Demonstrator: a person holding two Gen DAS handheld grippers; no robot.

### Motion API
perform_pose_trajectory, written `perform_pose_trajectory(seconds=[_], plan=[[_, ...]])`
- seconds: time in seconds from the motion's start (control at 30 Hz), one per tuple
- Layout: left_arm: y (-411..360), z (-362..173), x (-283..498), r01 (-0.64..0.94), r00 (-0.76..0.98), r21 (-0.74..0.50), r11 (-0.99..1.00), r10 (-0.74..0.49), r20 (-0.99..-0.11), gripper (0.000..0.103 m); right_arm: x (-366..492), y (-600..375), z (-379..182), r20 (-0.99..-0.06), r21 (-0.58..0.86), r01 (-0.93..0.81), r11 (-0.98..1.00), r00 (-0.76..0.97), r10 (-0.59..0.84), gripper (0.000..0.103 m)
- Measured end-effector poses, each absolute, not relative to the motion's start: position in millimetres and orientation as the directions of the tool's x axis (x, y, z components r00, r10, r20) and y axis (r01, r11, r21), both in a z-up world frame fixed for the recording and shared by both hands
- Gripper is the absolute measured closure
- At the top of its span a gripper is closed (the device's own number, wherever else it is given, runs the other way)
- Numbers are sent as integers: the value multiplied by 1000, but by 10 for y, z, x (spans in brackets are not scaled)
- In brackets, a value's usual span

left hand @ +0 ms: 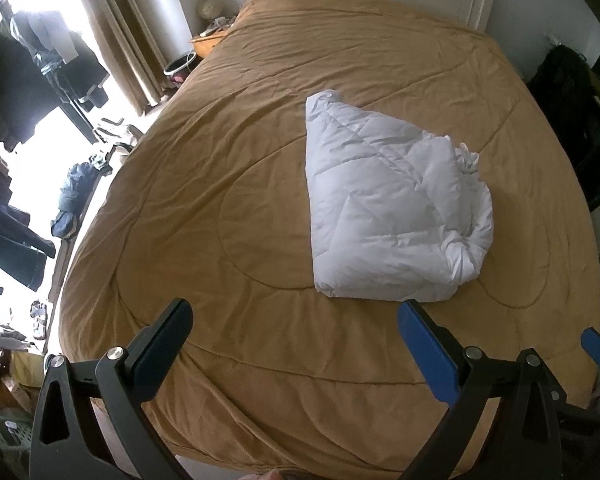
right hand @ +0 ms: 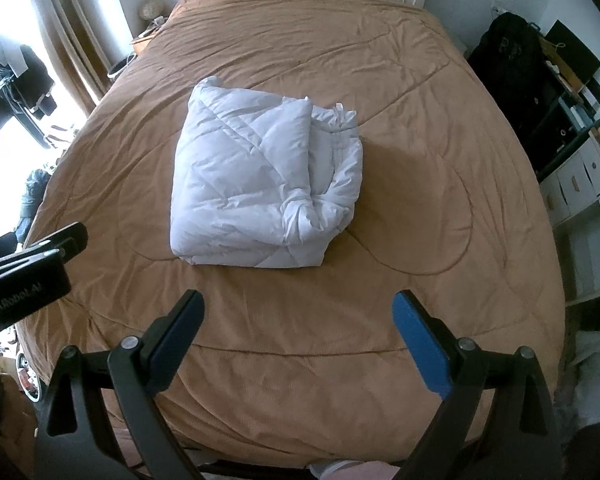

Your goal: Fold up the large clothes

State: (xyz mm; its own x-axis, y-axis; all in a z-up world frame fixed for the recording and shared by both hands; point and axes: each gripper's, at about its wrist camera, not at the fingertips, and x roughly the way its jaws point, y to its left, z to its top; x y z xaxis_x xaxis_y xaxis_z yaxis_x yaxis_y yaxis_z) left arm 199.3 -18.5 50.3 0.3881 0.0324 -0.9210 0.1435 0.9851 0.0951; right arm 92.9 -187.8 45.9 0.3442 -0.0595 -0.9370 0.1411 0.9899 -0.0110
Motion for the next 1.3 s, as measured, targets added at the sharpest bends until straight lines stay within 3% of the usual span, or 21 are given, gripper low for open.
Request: perform_pose_trajectory(seconds=[1.3], plan=[[-221,489,1972,188,355,69,980,-2,-935,1,901,-1873,416,-939,-17,136,991,339,-62,7]])
